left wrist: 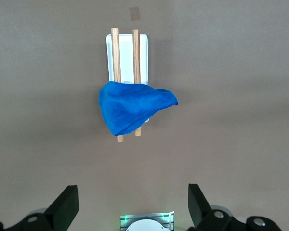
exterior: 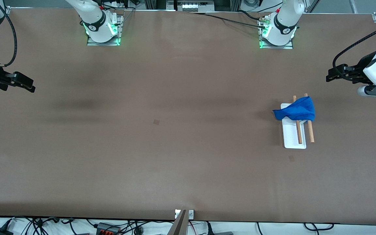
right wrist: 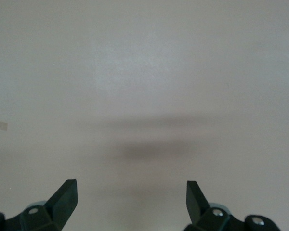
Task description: Pass towel and hang on rack
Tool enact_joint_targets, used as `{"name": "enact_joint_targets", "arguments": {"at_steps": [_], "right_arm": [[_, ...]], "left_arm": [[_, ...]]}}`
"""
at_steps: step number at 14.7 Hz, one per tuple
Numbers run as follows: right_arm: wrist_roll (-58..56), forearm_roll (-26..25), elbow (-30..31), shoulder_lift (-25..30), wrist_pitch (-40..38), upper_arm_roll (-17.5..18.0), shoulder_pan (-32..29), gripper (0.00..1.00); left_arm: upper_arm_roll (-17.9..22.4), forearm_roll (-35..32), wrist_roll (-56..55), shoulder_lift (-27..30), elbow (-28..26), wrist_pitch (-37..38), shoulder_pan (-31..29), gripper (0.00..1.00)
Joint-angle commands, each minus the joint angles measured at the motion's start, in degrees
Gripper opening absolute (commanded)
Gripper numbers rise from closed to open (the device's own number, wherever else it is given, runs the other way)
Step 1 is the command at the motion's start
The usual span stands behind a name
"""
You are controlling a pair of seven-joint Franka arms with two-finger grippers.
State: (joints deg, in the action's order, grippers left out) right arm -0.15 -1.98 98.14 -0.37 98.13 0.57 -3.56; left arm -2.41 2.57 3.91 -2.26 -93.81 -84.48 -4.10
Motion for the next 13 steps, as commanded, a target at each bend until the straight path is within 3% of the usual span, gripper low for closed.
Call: {"name": "enact_joint_targets", "arguments": {"at_steps": [1,13], "right_arm": [[-0.99,0.57,0.74,2.04,-1.7,0.58,-0.31,1.0],[-2.75,0.66,0.74,2.13,-2.24,0.58,-0.22,1.0]], "left_arm": [[-1.62,-0.81,0.84,-0.2,1.88,3.17,-0.12,1.0],[-2.33,-0.46,1.54,0.33,1.09,3.54,-1.08,1.0]]}}
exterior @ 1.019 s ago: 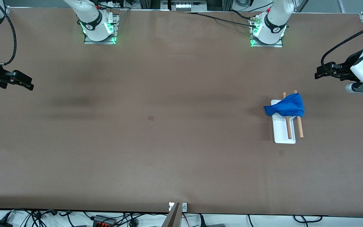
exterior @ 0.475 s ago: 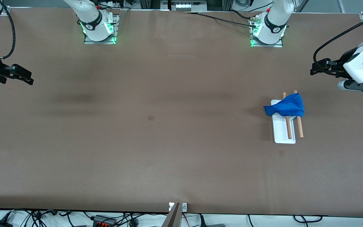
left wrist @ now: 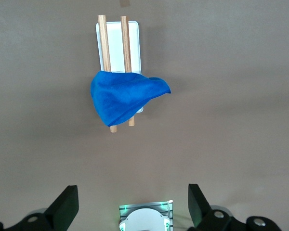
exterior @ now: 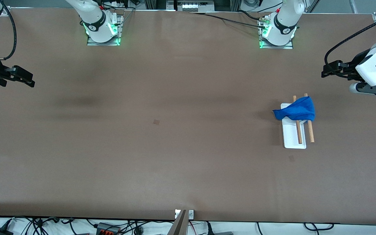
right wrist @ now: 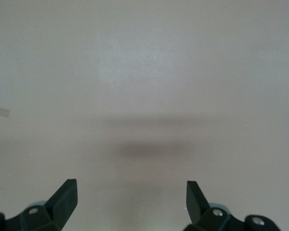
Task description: Pass towel and hang on rack
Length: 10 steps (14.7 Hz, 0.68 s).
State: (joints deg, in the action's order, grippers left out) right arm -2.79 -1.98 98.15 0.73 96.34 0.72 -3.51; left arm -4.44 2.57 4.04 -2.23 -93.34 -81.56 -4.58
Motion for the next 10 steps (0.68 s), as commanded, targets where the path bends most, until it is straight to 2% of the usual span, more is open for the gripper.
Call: {"name": "enact_joint_targets", "arguments": {"at_steps": [1,10], "right_arm": [[-0.11,0.66,0.73,1.03,-0.45,0.43,-0.27,1.0],[0.07,0.66,0.82,1.12,-0.98,0.34,-0.36,1.0]], "left_arm": [[-0.3,-0.46,1.41,0.3,0.61,0.61,-0.6,1.0],[-0.39,-0.37,1.23,0.03,0.44,-5.01,-0.6,1.0]]}}
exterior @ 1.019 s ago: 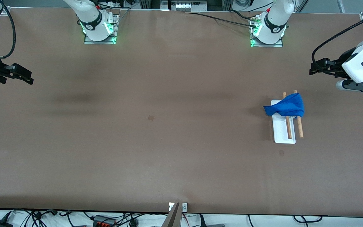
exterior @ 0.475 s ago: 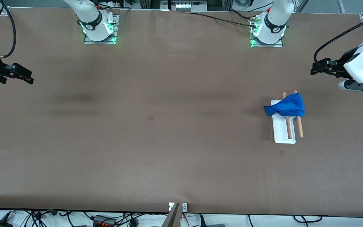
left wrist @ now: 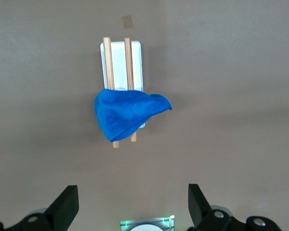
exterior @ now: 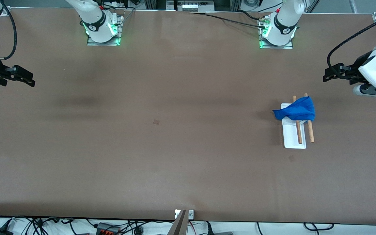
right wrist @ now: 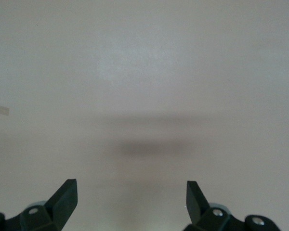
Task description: Pass towel and hang on rack
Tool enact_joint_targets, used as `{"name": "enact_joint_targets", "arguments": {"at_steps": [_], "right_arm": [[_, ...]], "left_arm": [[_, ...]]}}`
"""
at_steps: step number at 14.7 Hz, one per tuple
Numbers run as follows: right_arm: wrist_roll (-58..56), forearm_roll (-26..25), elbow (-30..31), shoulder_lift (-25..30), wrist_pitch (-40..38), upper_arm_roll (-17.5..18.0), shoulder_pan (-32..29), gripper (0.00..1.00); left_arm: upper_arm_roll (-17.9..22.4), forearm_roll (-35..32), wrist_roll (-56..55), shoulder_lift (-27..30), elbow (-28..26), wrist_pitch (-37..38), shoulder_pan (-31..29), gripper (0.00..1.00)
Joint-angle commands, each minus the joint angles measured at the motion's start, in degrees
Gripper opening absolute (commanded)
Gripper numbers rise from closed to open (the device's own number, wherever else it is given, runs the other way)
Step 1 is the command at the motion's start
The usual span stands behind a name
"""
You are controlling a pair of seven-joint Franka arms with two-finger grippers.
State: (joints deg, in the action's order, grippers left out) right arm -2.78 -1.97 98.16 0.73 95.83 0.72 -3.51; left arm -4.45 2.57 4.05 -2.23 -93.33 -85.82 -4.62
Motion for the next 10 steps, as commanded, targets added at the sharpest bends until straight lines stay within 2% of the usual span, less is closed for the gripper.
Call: {"name": "enact_joint_targets", "arguments": {"at_steps": [1,10], "right_arm": [[0.06,0.65,0.8,1.12,-0.47,0.34,-0.36,1.0],[-0.03,0.65,0.8,1.12,-0.38,0.34,-0.36,1.0]], "left_arm": [[-0.39,-0.37,1.14,0.04,0.43,-0.84,-0.47,1.0],[-0.39,-0.29,1.31,-0.14,0.43,-2.25,-0.56,1.0]]}}
